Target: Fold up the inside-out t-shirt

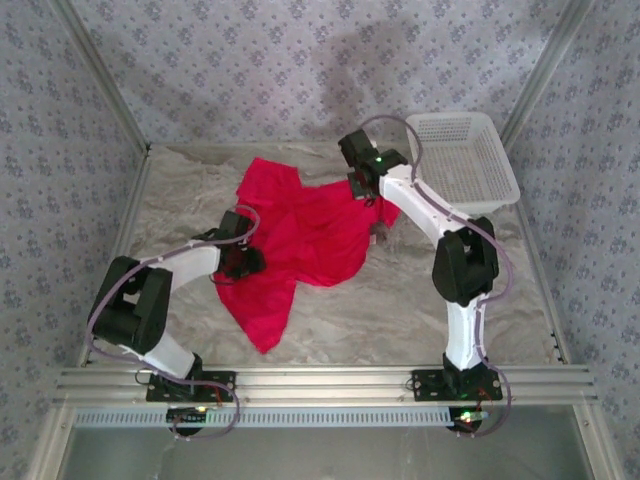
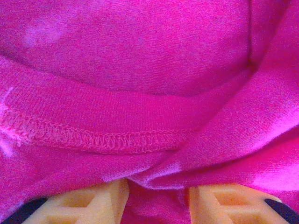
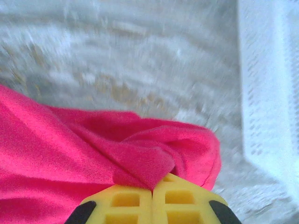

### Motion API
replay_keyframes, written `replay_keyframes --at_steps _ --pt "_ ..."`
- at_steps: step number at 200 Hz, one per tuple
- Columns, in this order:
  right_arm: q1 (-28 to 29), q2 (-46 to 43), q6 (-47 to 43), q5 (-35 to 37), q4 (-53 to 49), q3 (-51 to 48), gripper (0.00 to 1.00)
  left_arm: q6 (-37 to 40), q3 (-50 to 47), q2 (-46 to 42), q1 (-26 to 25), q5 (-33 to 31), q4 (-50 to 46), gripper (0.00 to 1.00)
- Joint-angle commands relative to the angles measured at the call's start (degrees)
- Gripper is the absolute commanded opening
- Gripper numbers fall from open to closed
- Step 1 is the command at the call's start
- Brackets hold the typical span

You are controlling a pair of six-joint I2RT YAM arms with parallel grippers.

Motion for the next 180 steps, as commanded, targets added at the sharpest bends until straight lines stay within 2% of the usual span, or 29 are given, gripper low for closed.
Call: replay_keyframes --at_steps 1,19,33,38,43,48,54,62,74,92,110,124,135,148,180 --pt "-1.1 0.6 -7.0 6.1 2.8 7.1 0.00 1.4 -1.5 3.3 0.4 -4.6 -6.6 0.40" --pt "-2.6 8.9 -10.0 6.2 5.1 17.3 0.00 1.1 -2.1 2.7 0.3 -4.0 -6.3 0.39" --pt "-3.2 18.3 -11.7 5.5 3.4 30.3 0.26 0.9 -2.6 1.9 0.3 -3.7 -6.1 0.39" --pt "-3.3 22.3 -11.7 5.6 0.8 37.0 0.41 0.9 -2.7 1.6 0.3 -3.6 -6.0 0.39" --pt "-3.4 26.1 -11.4 6.4 -2.7 43.9 0.64 0.9 -2.8 1.3 0.3 -3.5 -6.0 0.39" --pt "-3.3 29.5 -11.1 6.9 -6.1 50.8 0.76 0.9 -2.8 1.0 0.2 -3.5 -6.1 0.39" --pt "-3.1 32.5 -10.9 7.1 -9.5 57.1 0.85 0.9 -2.8 0.7 0.3 -3.5 -6.3 0.39" --pt "-2.9 33.5 -10.4 6.6 -12.7 60.0 0.91 1.0 -2.8 0.2 0.3 -3.6 -6.5 0.39" --pt "-2.2 29.9 -9.1 5.4 -14.3 53.5 0.91 1.0 -2.8 -0.4 0.3 -3.5 -6.6 0.39" --pt "-1.7 18.3 -4.0 1.1 -9.9 30.8 0.87 0.9 -2.3 -1.1 0.3 -3.1 -6.5 0.39" --pt "-2.4 7.0 1.3 -5.1 -3.0 9.1 0.71 0.9 -1.6 -1.6 0.3 -2.5 -6.5 0.39" --pt "-3.6 0.5 6.1 -10.1 0.6 -2.9 0.54 1.3 -1.3 -1.7 0.3 -2.5 -6.6 0.39" --pt "-4.7 -3.4 8.7 -14.9 3.7 -10.5 0.44 1.7 -1.0 -1.7 0.3 -2.6 -6.8 0.39" --pt "-6.2 -6.4 11.4 -20.6 7.4 -17.9 0.38 1.9 -0.8 -1.5 0.4 -2.7 -7.2 0.39" --pt "-7.7 -7.9 14.0 -26.2 13.5 -28.1 0.39 1.5 -1.4 -2.5 0.5 -2.7 -7.0 0.39"
